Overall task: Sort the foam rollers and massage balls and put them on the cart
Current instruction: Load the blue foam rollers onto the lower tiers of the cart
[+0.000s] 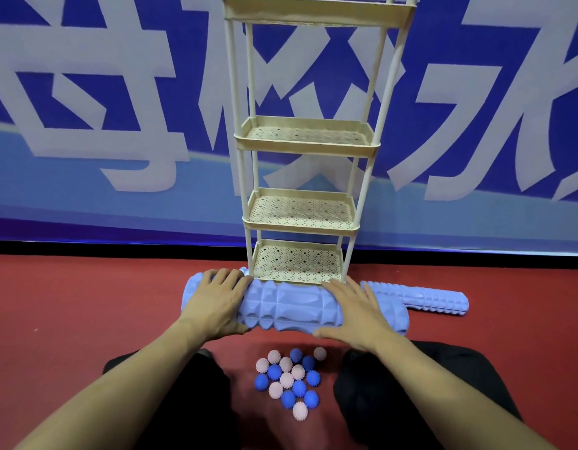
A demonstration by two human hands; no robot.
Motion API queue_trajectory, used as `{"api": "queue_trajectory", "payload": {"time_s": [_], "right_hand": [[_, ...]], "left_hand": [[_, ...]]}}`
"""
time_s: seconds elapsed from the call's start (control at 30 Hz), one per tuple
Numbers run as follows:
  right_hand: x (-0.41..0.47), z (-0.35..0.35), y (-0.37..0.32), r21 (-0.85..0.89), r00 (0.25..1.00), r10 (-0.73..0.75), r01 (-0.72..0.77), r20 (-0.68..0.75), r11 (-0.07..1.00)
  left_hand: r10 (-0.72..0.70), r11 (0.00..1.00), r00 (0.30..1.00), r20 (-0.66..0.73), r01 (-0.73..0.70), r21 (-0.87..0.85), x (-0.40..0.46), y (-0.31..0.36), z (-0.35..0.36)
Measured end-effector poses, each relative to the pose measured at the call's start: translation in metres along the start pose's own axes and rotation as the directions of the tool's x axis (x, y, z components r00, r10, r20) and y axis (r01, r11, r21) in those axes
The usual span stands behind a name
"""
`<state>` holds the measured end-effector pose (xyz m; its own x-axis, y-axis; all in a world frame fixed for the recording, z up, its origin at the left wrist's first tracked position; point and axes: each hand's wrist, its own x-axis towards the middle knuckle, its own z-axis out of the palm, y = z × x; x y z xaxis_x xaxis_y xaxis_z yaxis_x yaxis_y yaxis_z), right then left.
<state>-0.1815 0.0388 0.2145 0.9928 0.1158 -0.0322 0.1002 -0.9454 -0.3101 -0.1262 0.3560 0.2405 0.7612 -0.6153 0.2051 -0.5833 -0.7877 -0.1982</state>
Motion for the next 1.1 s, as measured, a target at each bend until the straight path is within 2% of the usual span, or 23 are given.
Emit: {"api": "queue_trajectory", "payload": {"time_s": [0.07,0.2,0.37,0.5,0.67,0.77,0.9,1.0,1.1], "right_hand": [[0.007,-0.002,-0.001,-0.080,0.998,-0.062,0.064,0.033,0.995],[0.017,-0.011,-0.008,-0.154,0.991,-0.084,0.099,0.107,0.983],[0.026,-0.019,-0.012,-0.158,0.982,-0.008,0.039,0.189,0.987],[0.027,-0.015,-0.009,-0.160,0.986,0.008,0.019,0.169,0.987],[0.030,-0.013,0.000,-0.187,0.987,0.085,-0.060,0.134,0.981],[0.034,-0.012,0.003,-0.216,0.975,0.173,-0.142,0.135,0.966],[0.037,-0.004,0.012,-0.234,0.935,0.342,-0.313,0.092,0.920],[0.044,0.003,0.016,-0.234,0.895,0.442,-0.417,0.065,0.878],[0.060,0.012,0.015,-0.232,0.884,0.468,-0.454,0.006,0.860]], "left_hand": [[0.033,0.999,0.999,-0.042,-0.034,-0.011,0.001,-0.002,-0.002],[0.065,0.997,0.995,-0.080,-0.067,-0.024,0.002,-0.007,-0.002],[0.078,0.995,0.994,-0.072,-0.082,-0.056,0.007,-0.013,0.006],[0.077,0.993,0.995,-0.066,-0.083,-0.082,0.014,-0.016,0.015],[0.013,0.987,0.999,-0.049,-0.020,-0.160,0.019,-0.020,0.029],[-0.093,0.975,0.995,-0.034,0.084,-0.205,0.027,-0.027,0.038],[-0.306,0.886,0.952,0.028,0.295,-0.356,0.042,-0.035,0.051],[-0.458,0.729,0.882,0.109,0.444,-0.521,0.060,-0.040,0.058],[-0.526,0.596,0.836,0.157,0.494,-0.633,0.084,-0.049,0.062]]}}
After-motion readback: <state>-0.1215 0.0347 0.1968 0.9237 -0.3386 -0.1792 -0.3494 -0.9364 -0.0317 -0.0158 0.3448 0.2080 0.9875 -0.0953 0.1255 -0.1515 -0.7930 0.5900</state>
